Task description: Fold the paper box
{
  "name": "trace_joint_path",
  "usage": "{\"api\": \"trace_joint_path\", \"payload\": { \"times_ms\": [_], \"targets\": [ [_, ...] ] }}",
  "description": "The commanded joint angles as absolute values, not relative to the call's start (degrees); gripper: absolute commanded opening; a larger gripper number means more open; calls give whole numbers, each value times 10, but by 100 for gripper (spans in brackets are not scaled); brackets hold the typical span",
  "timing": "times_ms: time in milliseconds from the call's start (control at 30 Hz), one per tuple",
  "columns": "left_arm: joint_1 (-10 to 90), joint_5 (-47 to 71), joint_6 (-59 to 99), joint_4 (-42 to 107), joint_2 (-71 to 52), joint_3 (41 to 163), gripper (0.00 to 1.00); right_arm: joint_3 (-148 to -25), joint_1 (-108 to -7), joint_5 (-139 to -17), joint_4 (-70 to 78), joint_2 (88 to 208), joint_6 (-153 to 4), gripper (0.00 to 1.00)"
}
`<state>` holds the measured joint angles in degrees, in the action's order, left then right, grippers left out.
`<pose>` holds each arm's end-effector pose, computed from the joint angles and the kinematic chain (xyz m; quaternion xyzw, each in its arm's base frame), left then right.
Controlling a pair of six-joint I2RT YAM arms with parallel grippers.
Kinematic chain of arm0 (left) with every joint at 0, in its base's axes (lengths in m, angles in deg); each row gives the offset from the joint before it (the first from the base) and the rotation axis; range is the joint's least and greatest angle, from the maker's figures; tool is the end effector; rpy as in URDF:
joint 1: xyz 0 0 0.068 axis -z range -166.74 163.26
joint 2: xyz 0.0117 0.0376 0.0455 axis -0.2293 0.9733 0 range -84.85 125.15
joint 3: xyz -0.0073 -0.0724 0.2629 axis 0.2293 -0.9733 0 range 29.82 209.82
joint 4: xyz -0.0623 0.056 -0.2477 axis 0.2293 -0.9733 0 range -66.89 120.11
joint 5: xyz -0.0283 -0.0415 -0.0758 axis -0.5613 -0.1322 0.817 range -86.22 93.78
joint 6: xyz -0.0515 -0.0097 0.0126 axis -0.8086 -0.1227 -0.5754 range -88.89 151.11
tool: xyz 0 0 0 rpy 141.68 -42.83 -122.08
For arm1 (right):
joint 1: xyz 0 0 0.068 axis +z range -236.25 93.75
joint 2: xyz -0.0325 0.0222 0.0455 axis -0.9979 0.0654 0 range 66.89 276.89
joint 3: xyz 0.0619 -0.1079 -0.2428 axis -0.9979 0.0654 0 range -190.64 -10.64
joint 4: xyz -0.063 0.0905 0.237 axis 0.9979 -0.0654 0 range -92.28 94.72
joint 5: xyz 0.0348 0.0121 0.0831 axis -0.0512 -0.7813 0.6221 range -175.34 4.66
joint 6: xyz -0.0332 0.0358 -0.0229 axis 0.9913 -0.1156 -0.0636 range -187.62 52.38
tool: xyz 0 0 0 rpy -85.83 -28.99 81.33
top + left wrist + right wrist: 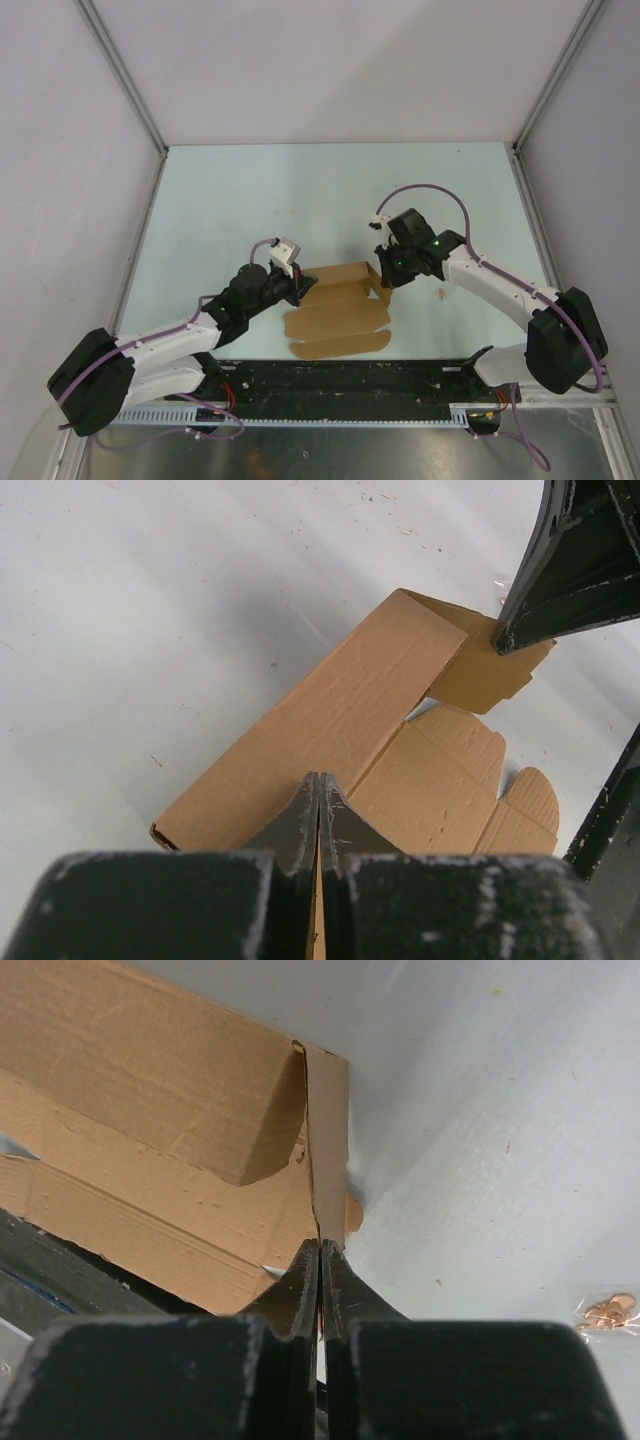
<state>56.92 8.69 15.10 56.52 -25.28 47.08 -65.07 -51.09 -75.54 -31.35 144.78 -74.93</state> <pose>0.1521 -0.1493 0.1906 0.2156 0.7681 -0.3291 0.5052 0.2161 0.1595 0.2351 -0.2531 0.9277 0.1717 0.2142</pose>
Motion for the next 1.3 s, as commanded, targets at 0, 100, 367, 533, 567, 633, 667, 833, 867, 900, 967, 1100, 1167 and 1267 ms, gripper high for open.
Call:
{"api": "trace_joint_path", "payload": {
  "times_ms": [0,100,367,533,567,633,667,833,867,900,967,1100,1167,1267],
  "targets": [
    [570,97,154,574,-261,472,0,-660,-500,-742,-296,1451,-764,0],
    [571,97,154,574,-264,470,0,-659,-491,-743,-295,1457,-767,0],
    [570,97,153,573,-268,469,0,-659,-468,-750,-294,1477,-769,2],
    [571,98,153,573,-268,469,0,-659,-456,-751,-292,1485,-769,13],
    [571,98,153,572,-268,469,0,-659,-455,-752,-291,1485,-769,16],
    [571,98,153,572,-267,469,0,-659,-451,-753,-289,1485,-768,24],
    [571,99,153,572,-267,469,0,-659,-450,-753,-286,1484,-769,27],
    [571,101,151,572,-262,470,0,-659,-449,-743,-277,1481,-766,33],
    [570,102,151,572,-262,470,0,-659,-447,-740,-274,1480,-765,33],
    [571,103,150,572,-261,470,0,-659,-447,-737,-272,1480,-766,33],
    [571,103,150,572,-261,471,0,-659,-446,-730,-267,1479,-765,33],
    [571,103,150,571,-260,471,0,-659,-446,-714,-255,1479,-765,34],
    [571,104,151,572,-260,471,0,-659,-446,-704,-248,1479,-766,34],
    [570,103,151,572,-260,470,0,-657,-446,-693,-238,1484,-768,34]
  ]
}}
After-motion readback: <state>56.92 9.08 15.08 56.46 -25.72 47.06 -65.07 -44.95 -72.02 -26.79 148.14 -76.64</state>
